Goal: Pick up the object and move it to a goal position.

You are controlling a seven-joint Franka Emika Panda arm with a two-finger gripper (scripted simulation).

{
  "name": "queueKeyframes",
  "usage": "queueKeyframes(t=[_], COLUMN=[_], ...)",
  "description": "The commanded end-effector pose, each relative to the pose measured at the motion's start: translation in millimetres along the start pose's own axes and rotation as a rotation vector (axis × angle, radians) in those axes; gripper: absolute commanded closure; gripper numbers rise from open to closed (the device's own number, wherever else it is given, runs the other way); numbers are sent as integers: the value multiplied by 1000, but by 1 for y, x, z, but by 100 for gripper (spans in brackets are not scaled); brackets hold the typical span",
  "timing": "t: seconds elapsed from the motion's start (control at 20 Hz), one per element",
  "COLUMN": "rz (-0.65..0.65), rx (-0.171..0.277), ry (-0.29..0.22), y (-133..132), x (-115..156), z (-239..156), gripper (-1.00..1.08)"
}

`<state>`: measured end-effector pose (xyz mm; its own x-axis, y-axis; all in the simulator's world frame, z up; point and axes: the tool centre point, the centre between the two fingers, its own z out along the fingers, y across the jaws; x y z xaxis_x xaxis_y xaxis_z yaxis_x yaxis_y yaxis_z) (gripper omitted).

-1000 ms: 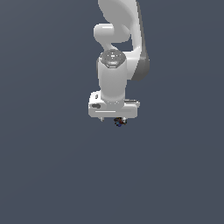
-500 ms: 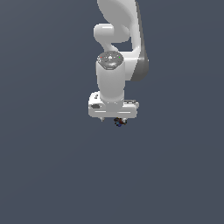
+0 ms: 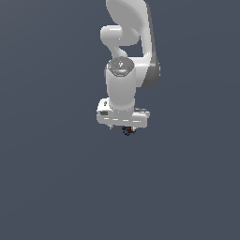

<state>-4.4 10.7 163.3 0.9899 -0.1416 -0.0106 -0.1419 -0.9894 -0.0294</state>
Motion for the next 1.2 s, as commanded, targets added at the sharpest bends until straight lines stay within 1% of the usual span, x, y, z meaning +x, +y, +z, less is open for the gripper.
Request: queueKeyframes(t=[0.0, 0.3, 1.15], rz=[36, 155, 566], rx=[-1, -3, -14], ry=[0, 1, 9], y=[-2, -8, -23], x=[-4, -15, -60], z=[4, 18, 60], gripper=[-92, -92, -92])
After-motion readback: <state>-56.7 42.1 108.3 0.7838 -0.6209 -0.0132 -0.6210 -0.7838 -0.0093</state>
